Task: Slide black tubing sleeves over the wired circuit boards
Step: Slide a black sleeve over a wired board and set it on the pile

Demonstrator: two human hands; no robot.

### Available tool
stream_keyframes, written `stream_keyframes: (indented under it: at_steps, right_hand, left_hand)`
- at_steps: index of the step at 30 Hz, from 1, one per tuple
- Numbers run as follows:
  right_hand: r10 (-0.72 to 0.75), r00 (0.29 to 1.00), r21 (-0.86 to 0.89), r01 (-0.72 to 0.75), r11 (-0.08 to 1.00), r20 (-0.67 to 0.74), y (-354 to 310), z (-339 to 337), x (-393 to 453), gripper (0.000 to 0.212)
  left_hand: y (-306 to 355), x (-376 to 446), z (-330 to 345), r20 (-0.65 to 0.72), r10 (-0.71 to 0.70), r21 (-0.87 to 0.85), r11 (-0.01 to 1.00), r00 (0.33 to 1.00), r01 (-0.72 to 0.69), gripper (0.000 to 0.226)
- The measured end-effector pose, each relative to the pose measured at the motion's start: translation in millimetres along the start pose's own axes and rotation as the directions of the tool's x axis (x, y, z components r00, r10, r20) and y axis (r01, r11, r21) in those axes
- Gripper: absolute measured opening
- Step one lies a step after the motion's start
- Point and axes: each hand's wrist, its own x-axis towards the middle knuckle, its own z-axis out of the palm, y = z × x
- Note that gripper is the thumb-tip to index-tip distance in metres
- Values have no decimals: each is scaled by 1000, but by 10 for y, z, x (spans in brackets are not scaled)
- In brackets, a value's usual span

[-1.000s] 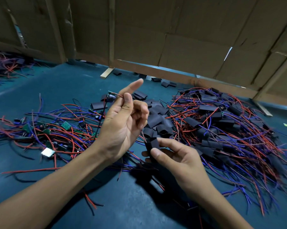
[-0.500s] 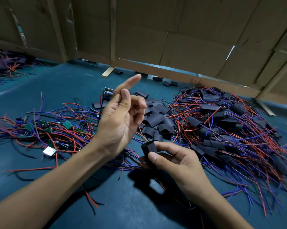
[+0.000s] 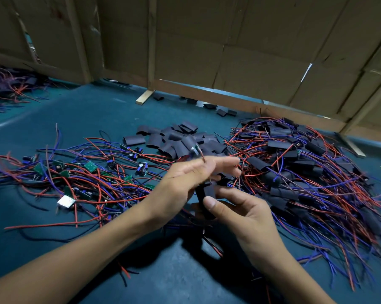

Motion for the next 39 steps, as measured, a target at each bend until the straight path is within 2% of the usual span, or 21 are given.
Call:
stream_keyframes:
  at_steps: [2, 4, 8, 10, 12, 16, 19, 23, 26, 31, 34, 39]
  right_hand:
    - [-52, 998, -11, 51, 999, -27, -5, -10, -1, 22]
    - [-55, 996, 54, 58, 997, -64, -8, -21, 8, 20]
    - [-77, 990, 84, 88, 993, -118, -66, -80, 33, 19]
    - [-96, 988, 63, 104, 993, -118, -101, -113, 35, 19]
    - [-94, 989, 68, 102, 992, -113, -117, -127, 32, 20]
    - [-49, 995, 96, 58, 994, -92, -124, -108, 30, 19]
    - [-34, 993, 86, 44, 995, -114, -132, -88, 18, 21]
    - [-94, 986, 52, 102, 993, -139, -118, -86, 5, 27]
    - [-135, 977, 26, 141, 990, -166, -98, -99, 11, 35]
    - [-163, 966, -10, 165, 986, -202, -59, -112, 21, 31]
    - [-183, 960, -38, 179, 983, -213, -79, -138, 25, 33]
    - [-195, 954, 19, 204, 979, -226, -69, -133, 30, 32]
  left_hand:
    - [-3, 8, -25, 45, -97, 44, 995, 994, 95, 39]
    - [-8, 30, -17, 35, -204, 30, 979, 978, 203, 49]
    - [28, 93, 47, -64, -430, -184, 892, 901, 412, 81]
    - [34, 119, 50, -100, -485, -321, 842, 869, 433, 78]
    - [37, 122, 22, -133, -494, -413, 816, 859, 405, 62]
    - [25, 98, -51, -176, -429, -468, 828, 886, 308, 35]
    - [-19, 96, -51, -212, -281, -300, 930, 936, 211, 27]
    - [-55, 81, -62, -297, -113, -82, 992, 948, 92, 23]
    - [-60, 83, -89, -288, -41, -32, 999, 957, 33, 22]
    - [-46, 45, -66, -244, 12, 16, 1000, 970, -9, 19]
    - [-29, 36, -43, -268, 54, 60, 997, 962, -40, 14]
    - [-38, 25, 70, -276, 117, 173, 982, 954, -71, 14]
